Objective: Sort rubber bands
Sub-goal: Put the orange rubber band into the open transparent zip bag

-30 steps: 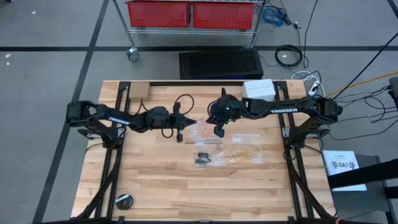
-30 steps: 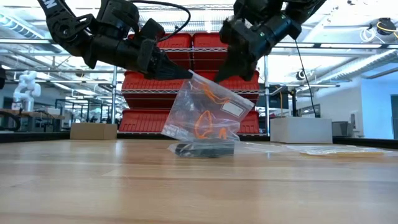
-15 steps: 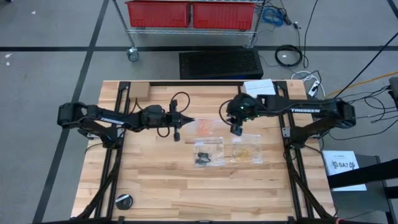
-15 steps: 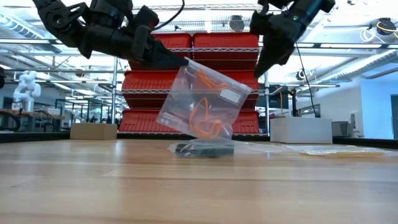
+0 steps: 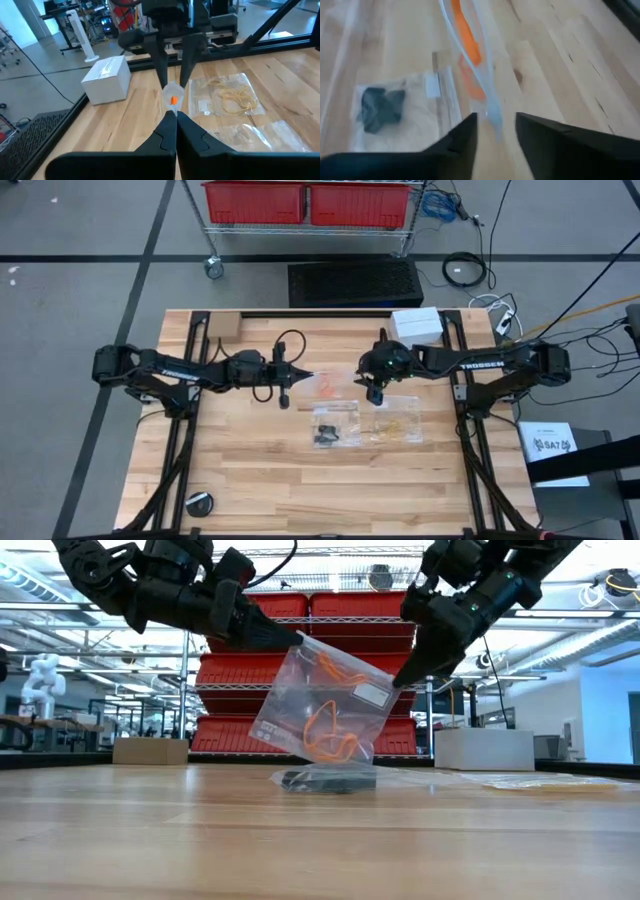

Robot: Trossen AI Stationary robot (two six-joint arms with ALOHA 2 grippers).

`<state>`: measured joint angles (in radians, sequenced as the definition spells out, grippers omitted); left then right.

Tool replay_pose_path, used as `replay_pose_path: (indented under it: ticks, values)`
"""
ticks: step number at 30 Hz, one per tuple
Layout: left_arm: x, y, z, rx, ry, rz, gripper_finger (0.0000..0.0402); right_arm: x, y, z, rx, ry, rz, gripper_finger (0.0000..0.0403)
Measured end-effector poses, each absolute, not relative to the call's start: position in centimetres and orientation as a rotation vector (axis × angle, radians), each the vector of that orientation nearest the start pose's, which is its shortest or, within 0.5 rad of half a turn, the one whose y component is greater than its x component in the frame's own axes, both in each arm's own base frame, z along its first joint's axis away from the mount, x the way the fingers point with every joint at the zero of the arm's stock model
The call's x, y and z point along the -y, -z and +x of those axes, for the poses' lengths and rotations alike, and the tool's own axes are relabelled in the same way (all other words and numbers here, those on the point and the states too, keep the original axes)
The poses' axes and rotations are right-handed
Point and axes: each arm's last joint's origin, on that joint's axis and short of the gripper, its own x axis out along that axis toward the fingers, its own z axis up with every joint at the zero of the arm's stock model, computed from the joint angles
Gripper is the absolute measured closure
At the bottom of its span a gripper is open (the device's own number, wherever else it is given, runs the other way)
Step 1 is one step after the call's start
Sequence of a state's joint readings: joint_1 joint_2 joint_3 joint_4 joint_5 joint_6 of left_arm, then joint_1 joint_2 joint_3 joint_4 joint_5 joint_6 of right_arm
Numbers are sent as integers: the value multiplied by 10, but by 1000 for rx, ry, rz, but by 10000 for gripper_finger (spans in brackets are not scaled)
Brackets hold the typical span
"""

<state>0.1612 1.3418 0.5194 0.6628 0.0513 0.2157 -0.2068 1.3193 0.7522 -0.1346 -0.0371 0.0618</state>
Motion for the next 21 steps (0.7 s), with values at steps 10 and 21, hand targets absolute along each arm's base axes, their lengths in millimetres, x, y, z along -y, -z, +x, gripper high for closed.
replay_pose_path:
  ticks: [10,21]
  values:
    - [-41,-211,265,-149,-94,174,401,47,-236,273,-596,146,85,396]
    - [-32,-220,271,-125,-62,205,401,49,-246,283,-578,156,12,401]
